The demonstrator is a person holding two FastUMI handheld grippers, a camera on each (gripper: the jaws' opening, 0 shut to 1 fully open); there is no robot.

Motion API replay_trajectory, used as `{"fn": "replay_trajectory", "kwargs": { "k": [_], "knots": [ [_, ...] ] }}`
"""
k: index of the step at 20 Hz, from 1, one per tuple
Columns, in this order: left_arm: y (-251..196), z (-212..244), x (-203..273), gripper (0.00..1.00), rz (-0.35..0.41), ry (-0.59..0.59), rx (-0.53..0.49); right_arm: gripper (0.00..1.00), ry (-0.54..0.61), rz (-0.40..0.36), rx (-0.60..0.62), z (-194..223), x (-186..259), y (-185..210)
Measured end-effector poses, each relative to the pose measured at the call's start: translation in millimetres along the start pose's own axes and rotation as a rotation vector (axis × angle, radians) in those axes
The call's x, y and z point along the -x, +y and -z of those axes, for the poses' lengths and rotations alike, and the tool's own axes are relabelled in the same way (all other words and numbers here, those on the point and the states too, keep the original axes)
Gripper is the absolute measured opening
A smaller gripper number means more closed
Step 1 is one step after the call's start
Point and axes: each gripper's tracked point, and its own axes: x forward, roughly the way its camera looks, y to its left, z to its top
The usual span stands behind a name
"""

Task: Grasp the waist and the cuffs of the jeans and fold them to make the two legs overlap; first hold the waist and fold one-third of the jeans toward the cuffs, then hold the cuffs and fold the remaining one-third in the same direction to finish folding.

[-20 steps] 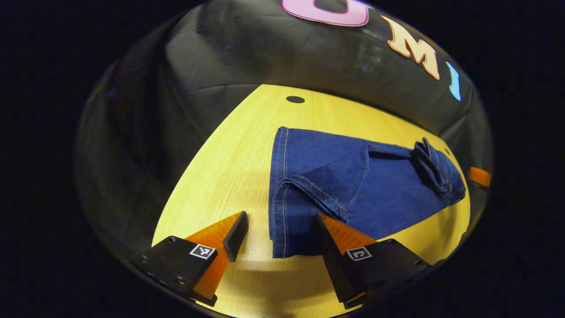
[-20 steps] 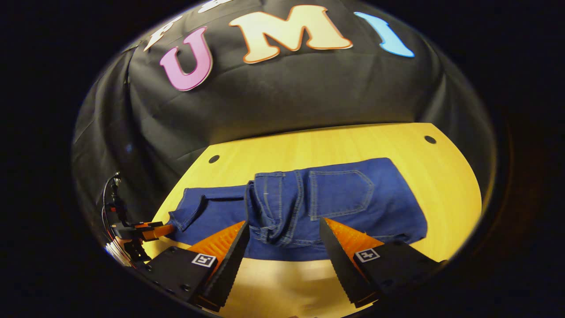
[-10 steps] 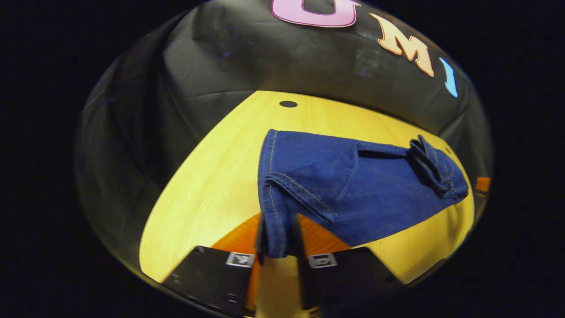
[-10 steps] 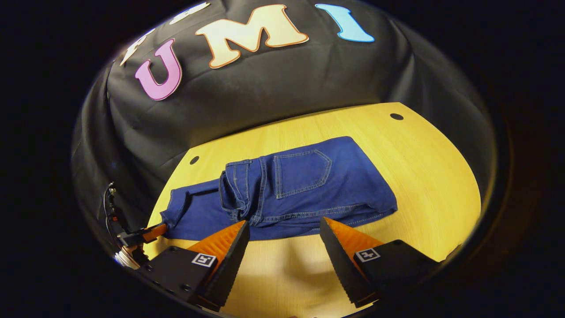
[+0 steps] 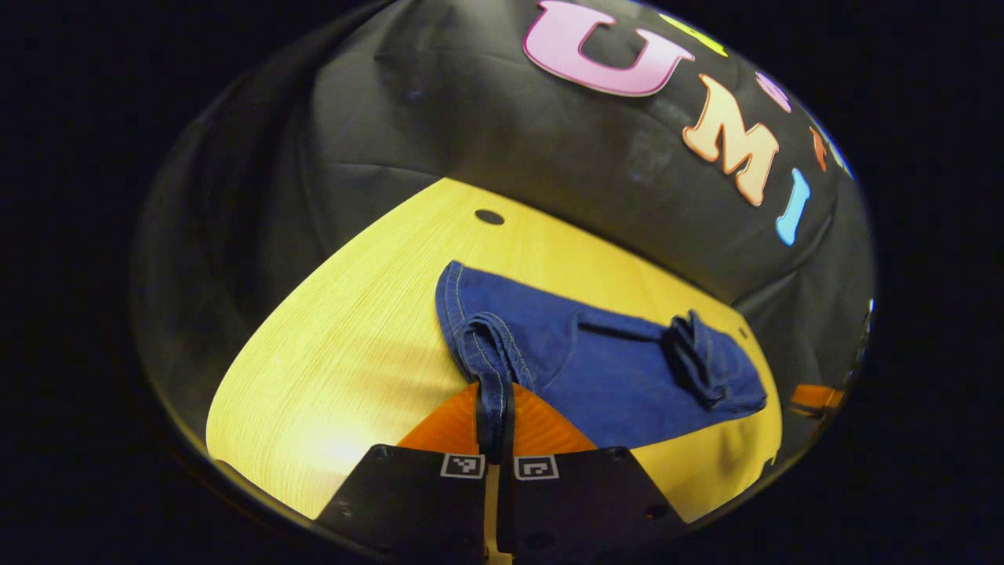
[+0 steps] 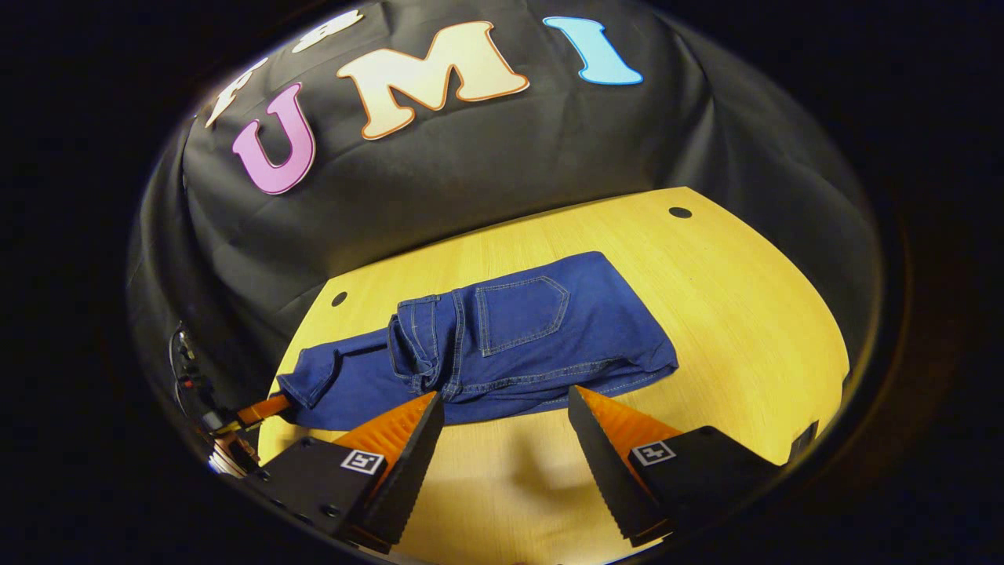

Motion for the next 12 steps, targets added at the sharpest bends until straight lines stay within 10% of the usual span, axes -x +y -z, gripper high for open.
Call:
{"fn": "replay_trajectory", "kwargs": {
  "k": [6,12],
  "knots": [
    [-109,-54,-13,0.00,0.170,-0.080,0.107,0.98,-0.003,-0.027,-0.046,-15,-1,-36],
    [-225,-68,-36,0.00,0.178,-0.140,0.074,0.98,0.014,-0.073,-0.036,-52,-11,-123]
  ]
}}
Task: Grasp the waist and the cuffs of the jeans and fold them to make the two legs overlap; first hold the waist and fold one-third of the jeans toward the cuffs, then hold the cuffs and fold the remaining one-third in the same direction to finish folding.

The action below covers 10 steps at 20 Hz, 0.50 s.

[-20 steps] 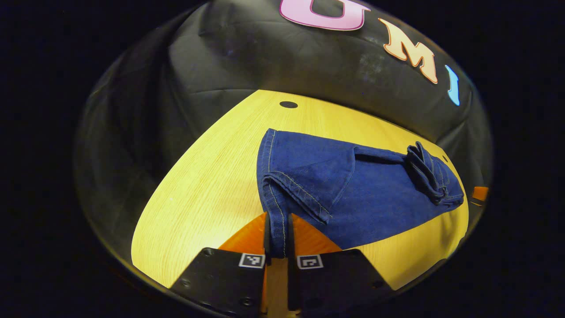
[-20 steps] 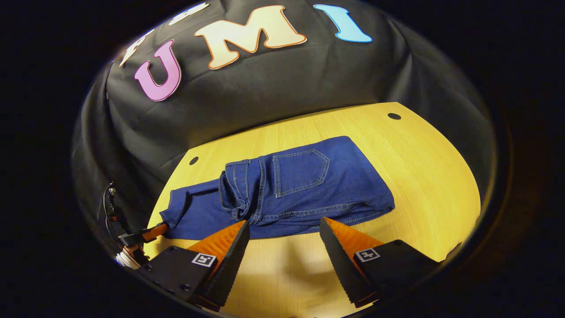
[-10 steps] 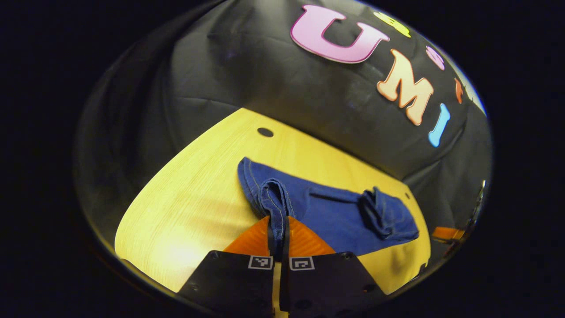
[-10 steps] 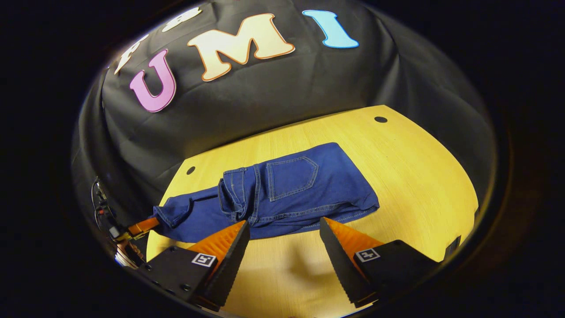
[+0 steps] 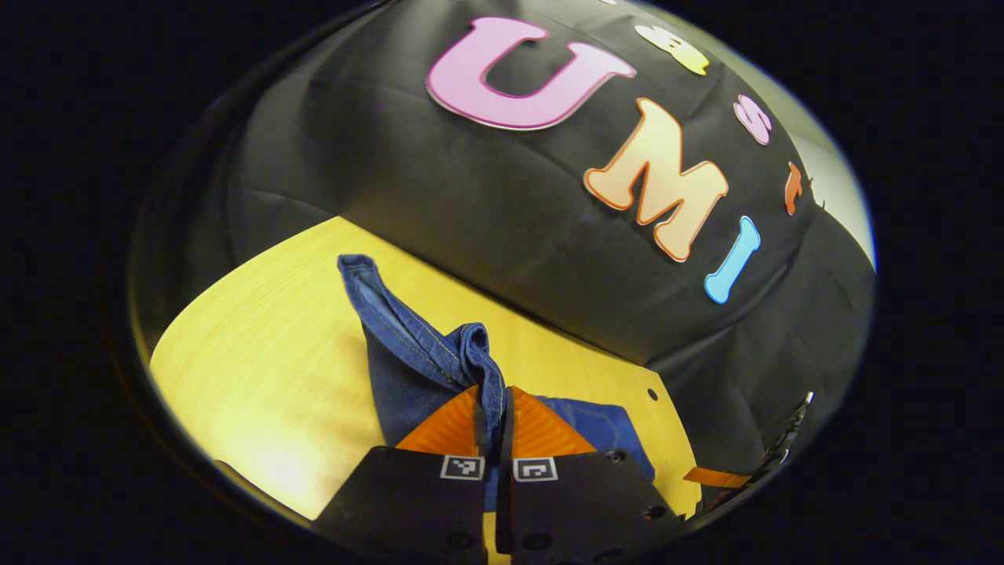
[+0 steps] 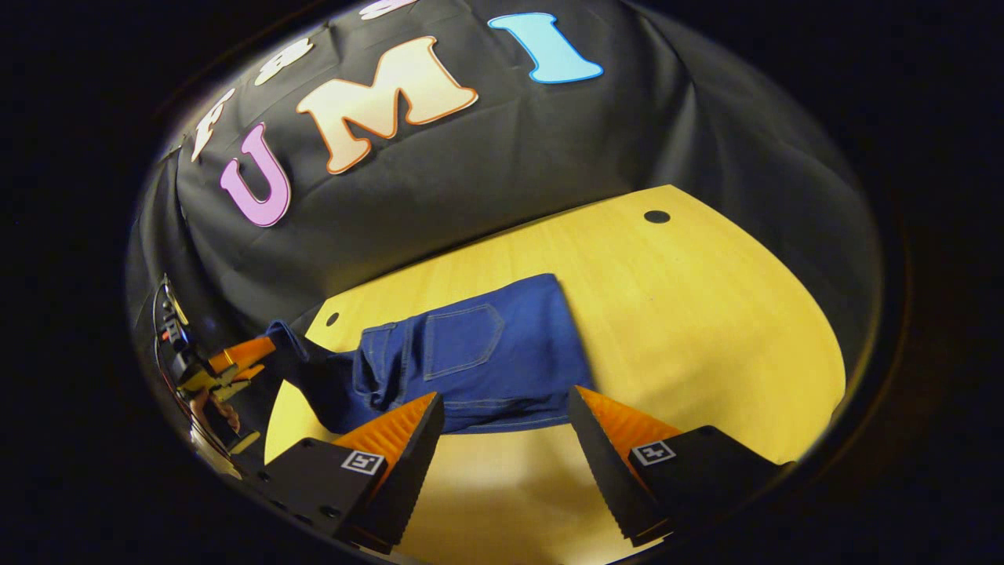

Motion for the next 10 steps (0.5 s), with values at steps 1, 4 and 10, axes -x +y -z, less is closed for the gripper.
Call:
{"fn": "replay_trajectory", "kwargs": {
  "k": [1,4,10],
  "knots": [
    [-22,-1,-7,0.00,0.010,-0.012,-0.005,0.98,0.003,-0.007,-0.006,-6,-2,-14],
    [-78,9,-32,0.00,0.028,-0.003,-0.034,0.98,0.002,-0.015,-0.022,-22,-4,-55],
    [-192,37,-82,0.00,0.146,0.067,-0.145,0.98,-0.013,-0.040,-0.064,-35,-2,-93]
  ]
}}
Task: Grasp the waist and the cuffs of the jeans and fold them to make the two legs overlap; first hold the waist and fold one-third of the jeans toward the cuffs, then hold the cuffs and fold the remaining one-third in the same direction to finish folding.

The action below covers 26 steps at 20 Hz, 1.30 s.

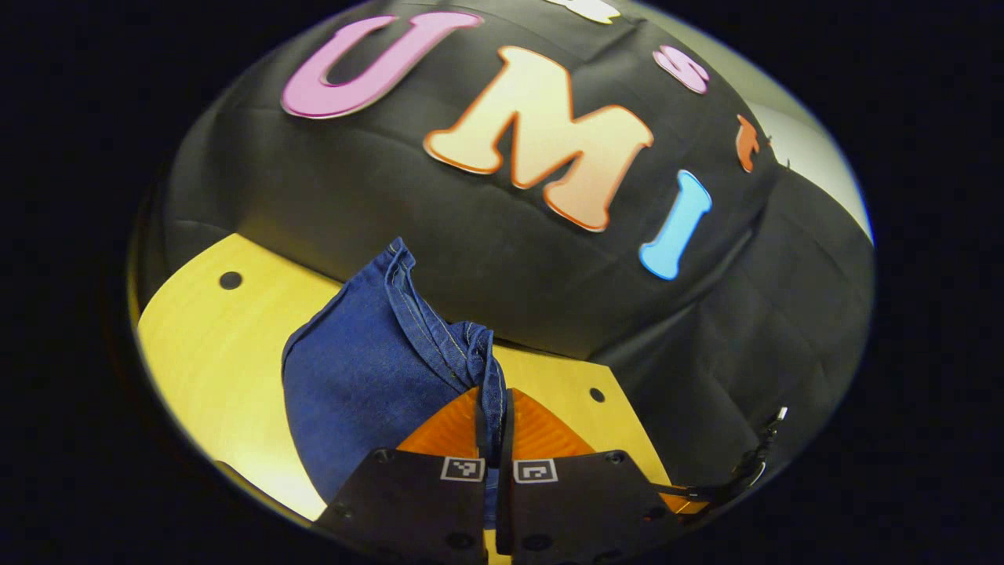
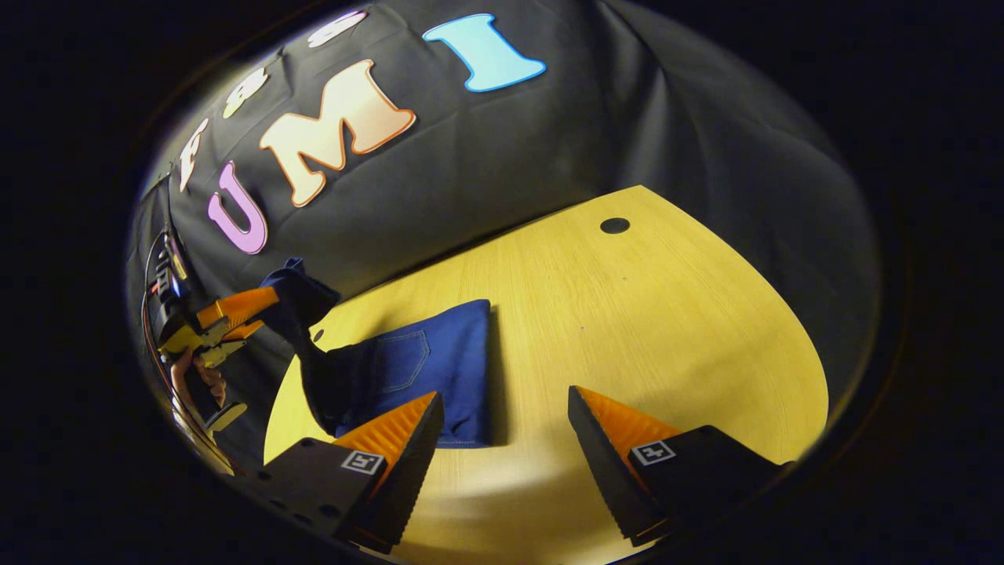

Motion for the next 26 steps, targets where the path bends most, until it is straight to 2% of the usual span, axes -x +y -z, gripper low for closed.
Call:
{"fn": "replay_trajectory", "kwargs": {
  "k": [1,2,3,4,9,11,13,15,17,18,21,26],
  "knots": [
    [-11,9,-7,0.00,0.008,0.023,-0.040,0.98,-0.001,-0.005,-0.010,1,0,-3],
    [-20,21,-13,0.00,0.009,0.054,-0.088,0.93,0.000,-0.009,-0.018,2,0,-5],
    [-26,37,-18,0.00,0.008,0.092,-0.141,0.93,0.001,-0.010,-0.024,4,1,-8],
    [-31,55,-21,0.00,0.010,0.128,-0.199,0.98,0.004,-0.011,-0.031,6,1,-11],
    [-21,160,-16,0.00,-0.034,0.306,-0.406,0.98,0.021,-0.012,-0.045,17,5,-23],
    [-13,192,-14,0.04,-0.046,0.350,-0.475,0.98,0.028,-0.011,-0.038,20,6,-25],
    [-18,218,-8,0.22,-0.022,0.396,-0.504,0.98,0.034,-0.012,-0.030,24,7,-25],
    [-37,237,-3,0.42,0.045,0.431,-0.492,0.98,0.036,-0.019,-0.020,26,8,-20],
    [-60,233,11,0.79,0.119,0.406,-0.481,0.98,0.030,-0.024,-0.013,27,12,-11],
    [-67,227,18,0.88,0.140,0.381,-0.477,0.98,0.023,-0.029,-0.012,26,14,-4],
    [-57,192,51,0.90,0.117,0.314,-0.507,0.98,-0.013,-0.053,-0.014,24,22,23],
    [10,142,101,0.90,0.009,0.236,-0.561,0.98,-0.105,-0.086,-0.024,16,45,84]
  ]
}}
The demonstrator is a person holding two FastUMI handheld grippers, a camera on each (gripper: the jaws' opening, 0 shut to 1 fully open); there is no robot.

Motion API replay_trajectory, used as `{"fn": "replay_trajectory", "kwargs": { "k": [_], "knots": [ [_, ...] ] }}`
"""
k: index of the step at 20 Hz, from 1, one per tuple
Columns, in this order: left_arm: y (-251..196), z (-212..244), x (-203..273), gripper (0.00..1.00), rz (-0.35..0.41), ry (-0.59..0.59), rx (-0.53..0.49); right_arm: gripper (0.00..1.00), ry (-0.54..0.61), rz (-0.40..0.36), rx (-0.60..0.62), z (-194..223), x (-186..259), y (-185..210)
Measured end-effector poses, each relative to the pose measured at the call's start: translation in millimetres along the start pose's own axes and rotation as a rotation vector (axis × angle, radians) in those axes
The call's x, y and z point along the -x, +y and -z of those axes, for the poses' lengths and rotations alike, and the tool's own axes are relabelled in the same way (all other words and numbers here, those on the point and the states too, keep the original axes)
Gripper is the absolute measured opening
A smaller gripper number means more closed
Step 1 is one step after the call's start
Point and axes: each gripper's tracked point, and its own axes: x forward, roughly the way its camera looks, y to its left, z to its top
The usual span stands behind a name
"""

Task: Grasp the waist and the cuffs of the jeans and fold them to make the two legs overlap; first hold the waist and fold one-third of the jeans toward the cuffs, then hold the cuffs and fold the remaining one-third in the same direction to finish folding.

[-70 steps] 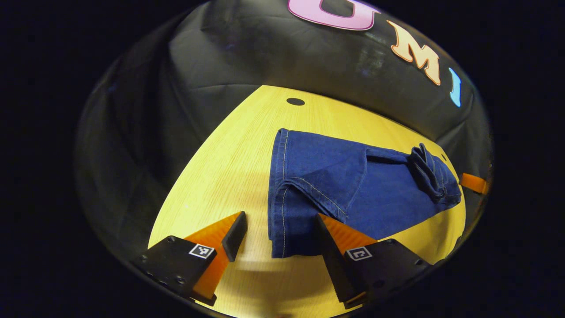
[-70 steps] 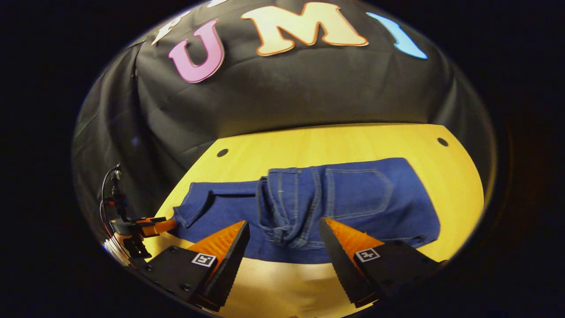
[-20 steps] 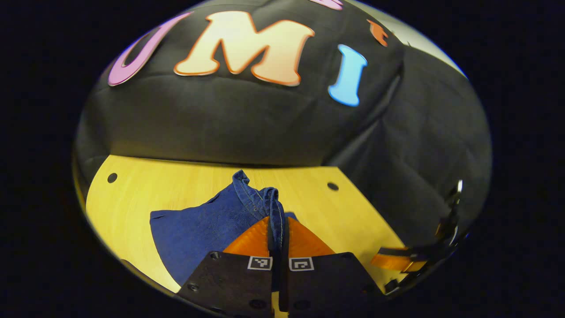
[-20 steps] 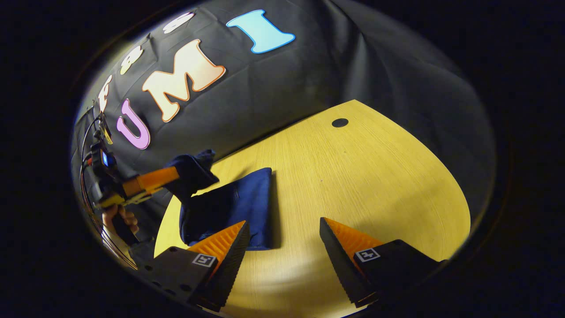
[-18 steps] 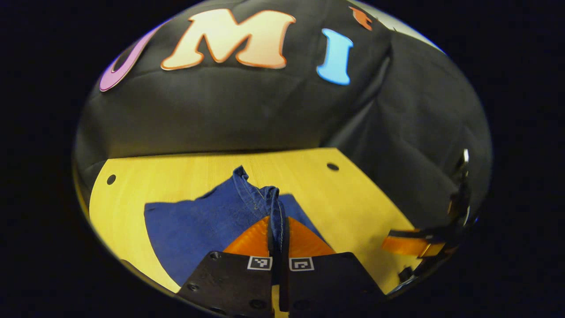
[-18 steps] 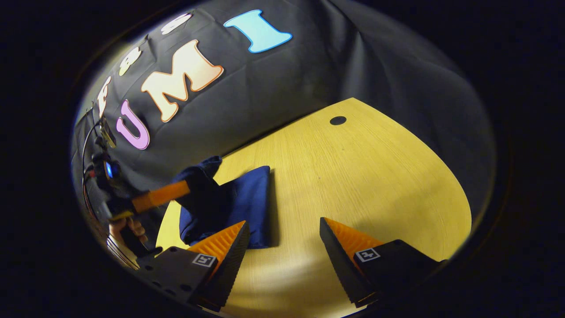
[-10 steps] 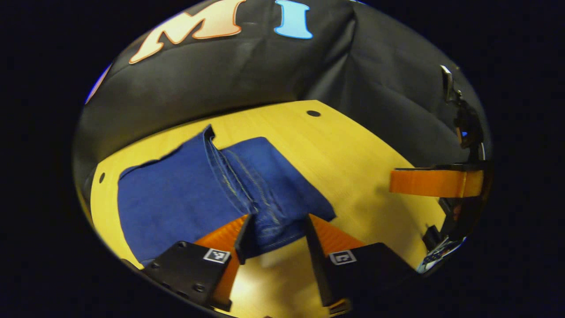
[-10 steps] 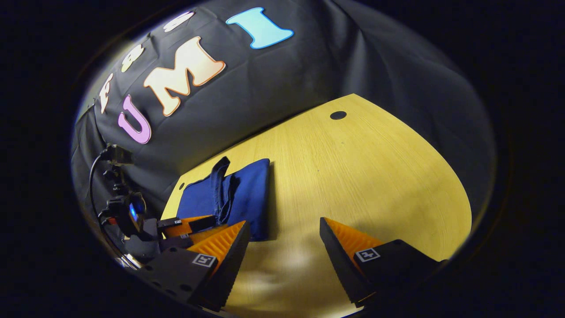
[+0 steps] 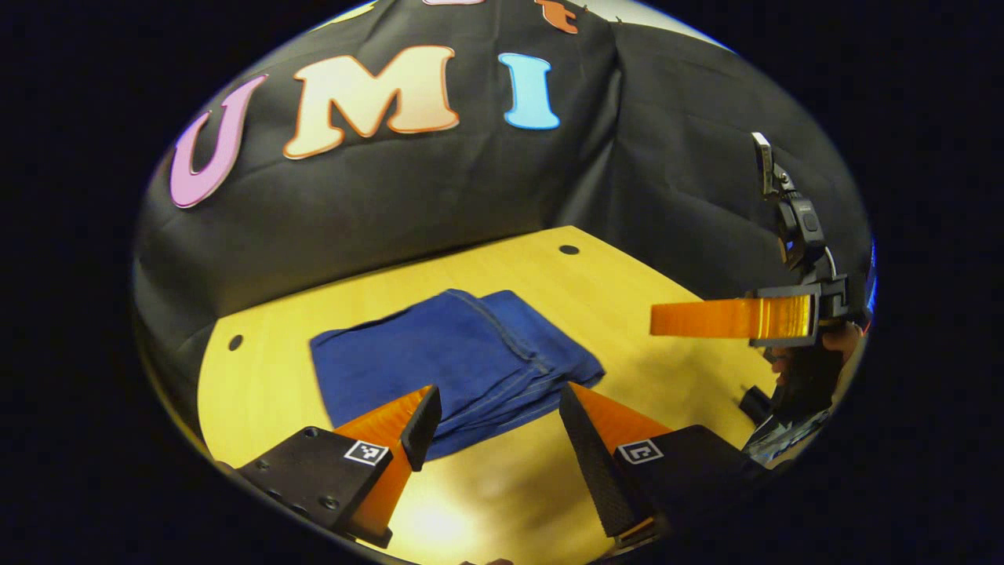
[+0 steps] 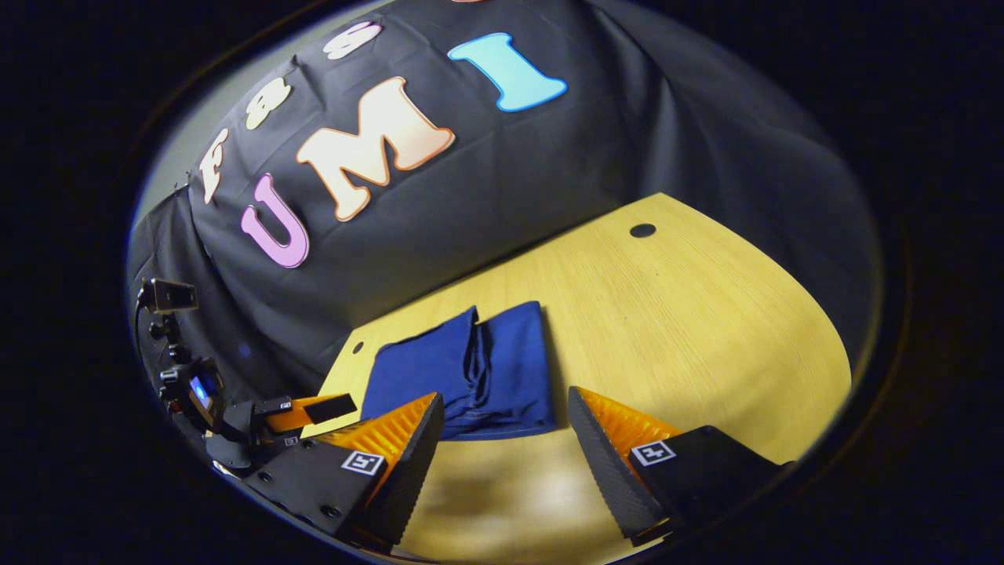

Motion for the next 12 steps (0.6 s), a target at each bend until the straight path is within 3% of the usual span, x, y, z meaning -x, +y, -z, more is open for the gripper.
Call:
{"fn": "replay_trajectory", "kwargs": {
  "k": [7,12],
  "knots": [
    [61,21,47,0.90,-0.093,-0.034,0.098,0.98,-0.115,-0.013,-0.007,-11,22,70],
    [75,27,59,0.90,-0.087,-0.049,0.129,0.98,-0.153,0.014,0.013,-14,37,80]
  ]
}}
